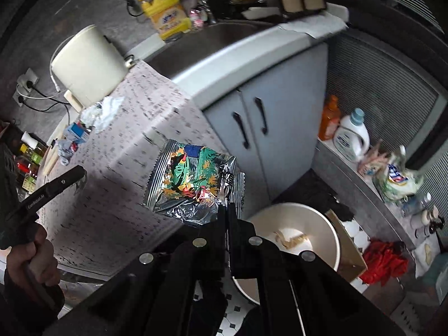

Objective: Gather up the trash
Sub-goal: 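Carry both items over the white bin and open both tools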

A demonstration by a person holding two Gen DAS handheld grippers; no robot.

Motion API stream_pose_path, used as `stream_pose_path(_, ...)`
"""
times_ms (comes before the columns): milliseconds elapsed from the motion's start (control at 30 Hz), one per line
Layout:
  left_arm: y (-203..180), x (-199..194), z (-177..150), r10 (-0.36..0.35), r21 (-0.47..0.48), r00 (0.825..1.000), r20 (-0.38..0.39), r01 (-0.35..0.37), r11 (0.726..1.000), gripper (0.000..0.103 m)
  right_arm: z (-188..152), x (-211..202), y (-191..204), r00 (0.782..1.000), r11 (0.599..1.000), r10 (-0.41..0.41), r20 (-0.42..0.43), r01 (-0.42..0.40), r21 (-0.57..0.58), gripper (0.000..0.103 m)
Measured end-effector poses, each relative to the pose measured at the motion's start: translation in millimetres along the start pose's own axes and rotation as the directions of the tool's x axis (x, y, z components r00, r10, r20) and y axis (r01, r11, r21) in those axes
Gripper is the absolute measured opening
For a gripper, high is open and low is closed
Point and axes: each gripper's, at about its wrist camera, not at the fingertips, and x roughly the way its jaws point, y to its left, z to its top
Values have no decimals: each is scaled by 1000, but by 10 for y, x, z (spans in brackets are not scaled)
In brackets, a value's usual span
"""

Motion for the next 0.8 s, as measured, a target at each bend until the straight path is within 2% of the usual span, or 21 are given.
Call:
stream_pose_path(167,-304,189,-203,-22,20,999,-50,23,1000,45,-265,8,-367,998,999,-27,-57,29,27,4)
stream_pose_path(300,-515,330,-375,-38,31,995,-91,41,999,45,-428,87,-608,991,998,-26,-131,34,58,13)
stream_pose_path(333,-561,357,-410,-41,34,994,-98,44,998,45,-465,110,-671,989,997,-25,-149,35,70,22)
stream_pose_path(367,-606,388,-439,-43,37,993,-106,47,998,45,-493,124,-717,987,996,-26,-156,39,77,40)
stream_pose_path(433,-690,448,-503,-52,41,991,-124,57,998,45,-551,114,-816,987,995,-35,-159,50,88,55)
stream_pose_path(800,-1223,745,-737,-114,100,966,-233,140,985,45,-659,-172,-1256,990,983,-80,-117,98,158,54)
